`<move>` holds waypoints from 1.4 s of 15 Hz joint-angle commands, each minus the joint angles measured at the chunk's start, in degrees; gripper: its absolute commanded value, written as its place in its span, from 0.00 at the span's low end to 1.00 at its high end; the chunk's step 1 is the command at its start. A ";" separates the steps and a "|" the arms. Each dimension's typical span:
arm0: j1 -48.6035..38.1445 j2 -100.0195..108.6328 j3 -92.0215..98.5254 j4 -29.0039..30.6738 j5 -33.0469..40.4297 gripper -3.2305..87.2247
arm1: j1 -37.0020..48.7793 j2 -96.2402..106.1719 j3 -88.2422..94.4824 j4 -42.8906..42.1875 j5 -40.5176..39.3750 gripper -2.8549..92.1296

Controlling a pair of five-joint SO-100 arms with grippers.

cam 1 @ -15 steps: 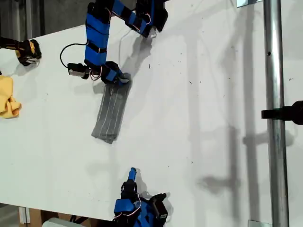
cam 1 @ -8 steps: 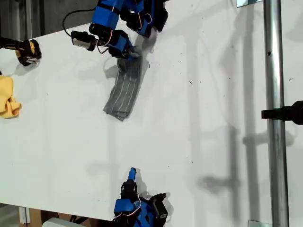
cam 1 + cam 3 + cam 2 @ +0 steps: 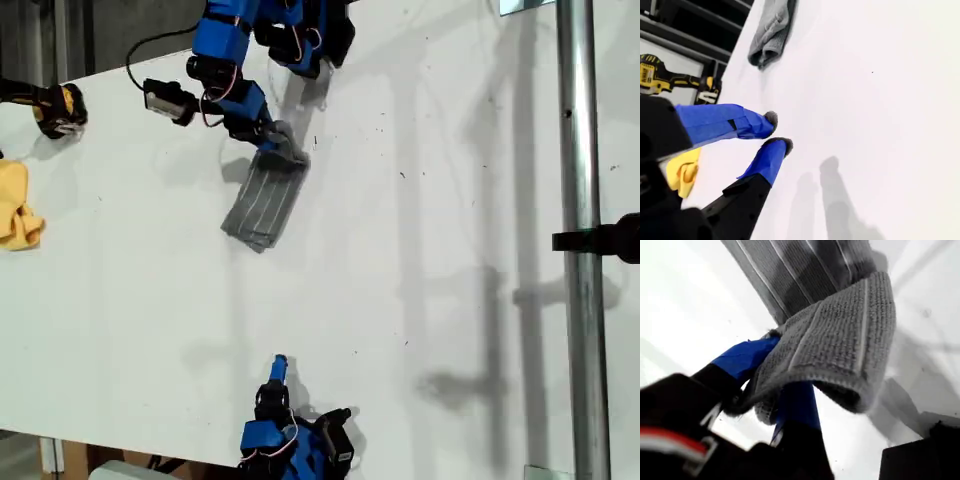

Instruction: Grasp corners of a towel and fold twice.

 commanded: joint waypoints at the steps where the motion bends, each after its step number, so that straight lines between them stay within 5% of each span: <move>1: -0.62 0.35 0.35 -0.18 -0.44 0.10 | 2.20 -8.79 -10.11 -5.62 -4.39 0.03; 7: -0.53 0.35 0.35 0.09 -0.35 0.10 | 4.13 -30.32 -30.50 -14.24 -10.28 0.03; 14: -0.62 0.35 0.26 0.35 0.09 0.10 | 4.83 -26.28 -35.60 -16.26 -12.04 0.03; 21: -0.70 0.35 0.18 0.35 0.09 0.11 | 4.83 -48.25 -44.65 -31.29 -13.71 0.03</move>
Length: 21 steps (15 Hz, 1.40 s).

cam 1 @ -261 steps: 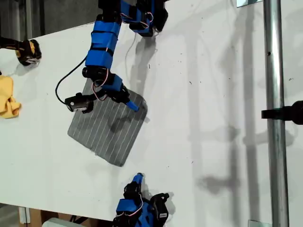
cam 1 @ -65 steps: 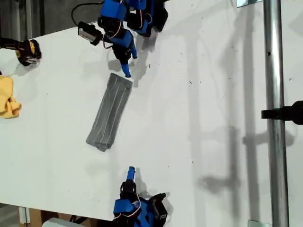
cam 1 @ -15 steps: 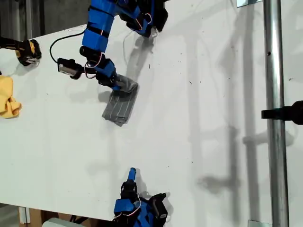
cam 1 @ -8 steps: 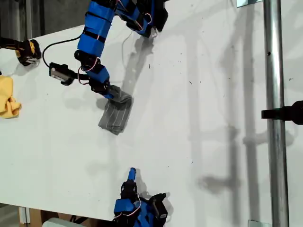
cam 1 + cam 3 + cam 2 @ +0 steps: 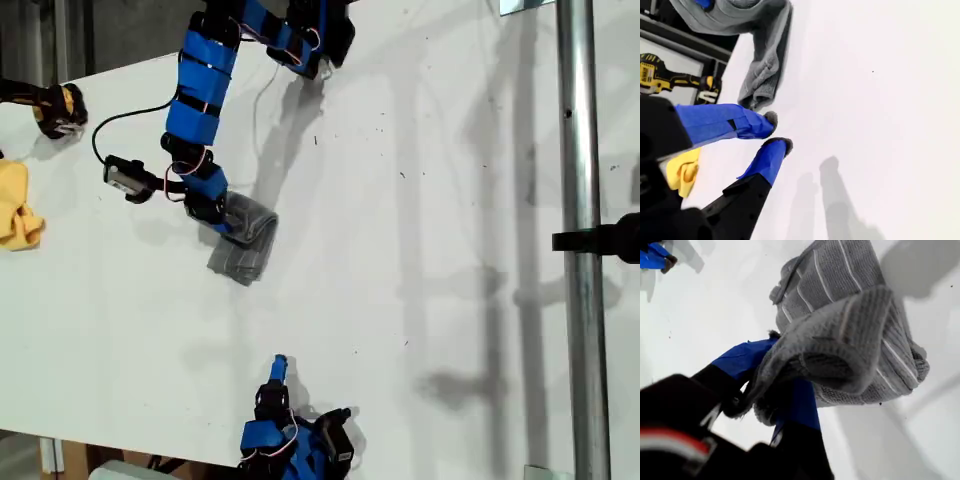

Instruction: Grasp corners of a towel and fold twice.

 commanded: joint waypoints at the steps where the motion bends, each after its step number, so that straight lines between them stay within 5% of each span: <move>1: -0.62 0.35 0.18 0.44 0.09 0.11 | 0.26 -5.10 -7.29 -4.57 -0.88 0.03; 6: -0.53 0.35 0.18 0.44 0.00 0.11 | 0.18 -16.17 -12.74 -11.16 -0.88 0.07; 8: -0.53 0.35 0.18 0.44 0.00 0.11 | 0.09 -18.02 -15.12 -13.01 -0.88 0.34; 12: -0.62 0.35 0.26 0.26 -0.35 0.11 | -0.09 -14.33 -19.86 -15.73 -0.97 0.46; 15: -0.70 0.35 0.26 0.18 -0.62 0.12 | 1.58 2.46 -14.85 -12.57 -2.20 0.40; 17: -0.44 0.35 0.00 0.79 -0.88 0.12 | 4.04 18.54 -4.75 1.32 -1.67 0.09; 18: 0.26 0.35 -0.18 0.44 -1.14 0.12 | 5.10 25.75 1.93 9.49 0.70 0.03; 21: 1.67 0.35 0.35 -2.37 -2.29 0.01 | 2.02 48.96 31.20 15.82 5.45 0.03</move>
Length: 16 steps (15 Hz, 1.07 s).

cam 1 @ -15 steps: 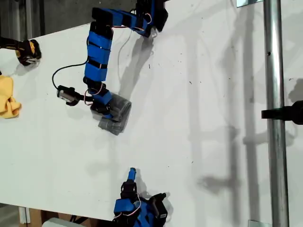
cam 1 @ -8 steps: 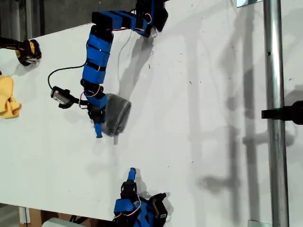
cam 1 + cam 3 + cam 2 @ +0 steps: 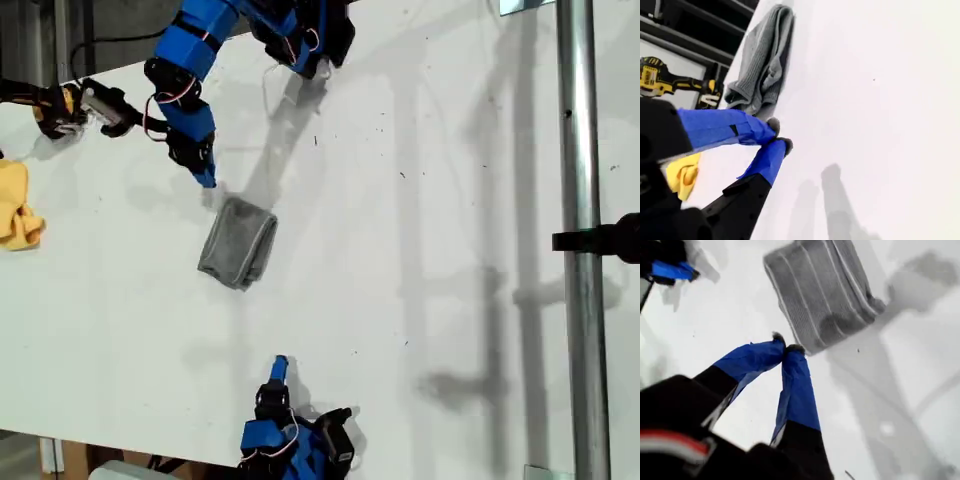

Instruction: Grasp corners of a towel and fold twice.

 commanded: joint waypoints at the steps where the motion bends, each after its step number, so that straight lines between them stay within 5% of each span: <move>1: 1.32 0.35 0.18 -1.76 -2.90 0.01 | -2.90 18.54 22.24 2.02 5.27 0.03; 3: 2.81 0.35 1.41 -1.85 -5.01 0.01 | -6.77 37.35 40.69 3.25 11.87 0.03; 7: 3.69 0.35 1.49 -0.26 -6.06 0.01 | -7.29 65.83 52.65 19.69 15.64 0.03; 10: 2.11 0.35 1.49 6.15 -21.01 0.01 | -8.96 66.53 56.25 18.81 17.05 0.10; 11: 1.76 0.18 1.49 8.79 -23.73 0.01 | -9.84 66.53 56.78 18.98 24.26 0.17; 14: 1.76 0.18 1.49 8.79 4.22 0.01 | -15.73 66.53 56.51 20.04 23.64 0.21; 16: 1.85 0.18 1.49 8.61 6.77 0.01 | -18.72 66.53 56.51 19.95 23.55 0.21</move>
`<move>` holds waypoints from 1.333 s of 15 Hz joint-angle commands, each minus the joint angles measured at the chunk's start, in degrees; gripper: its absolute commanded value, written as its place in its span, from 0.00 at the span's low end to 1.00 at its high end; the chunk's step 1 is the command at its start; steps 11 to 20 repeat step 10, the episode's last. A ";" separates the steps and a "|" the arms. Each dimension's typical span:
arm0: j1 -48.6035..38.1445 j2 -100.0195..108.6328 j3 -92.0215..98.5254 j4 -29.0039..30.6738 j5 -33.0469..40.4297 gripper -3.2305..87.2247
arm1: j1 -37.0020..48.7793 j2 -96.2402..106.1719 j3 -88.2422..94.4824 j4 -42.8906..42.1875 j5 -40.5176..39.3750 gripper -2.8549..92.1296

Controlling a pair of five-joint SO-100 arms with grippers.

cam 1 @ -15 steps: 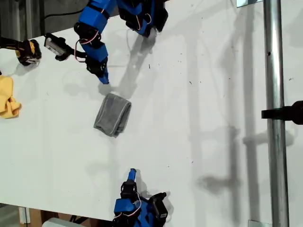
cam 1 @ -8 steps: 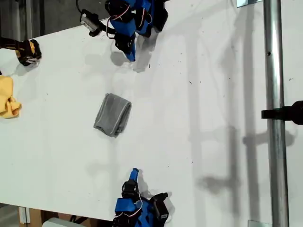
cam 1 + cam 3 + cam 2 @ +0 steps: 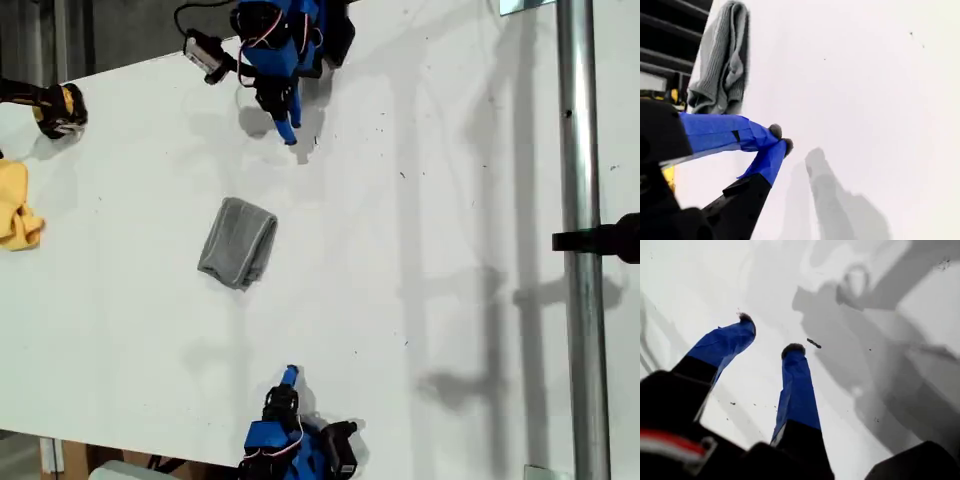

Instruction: Grasp corners of a towel and fold twice.

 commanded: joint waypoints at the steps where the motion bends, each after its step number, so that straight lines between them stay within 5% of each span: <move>1: -0.79 0.18 0.26 0.00 2.20 0.01 | -2.72 0.09 -0.53 0.44 -0.79 0.21; 20: -0.79 0.18 0.26 0.00 2.20 0.01 | -3.16 0.09 -0.53 0.44 -0.79 0.21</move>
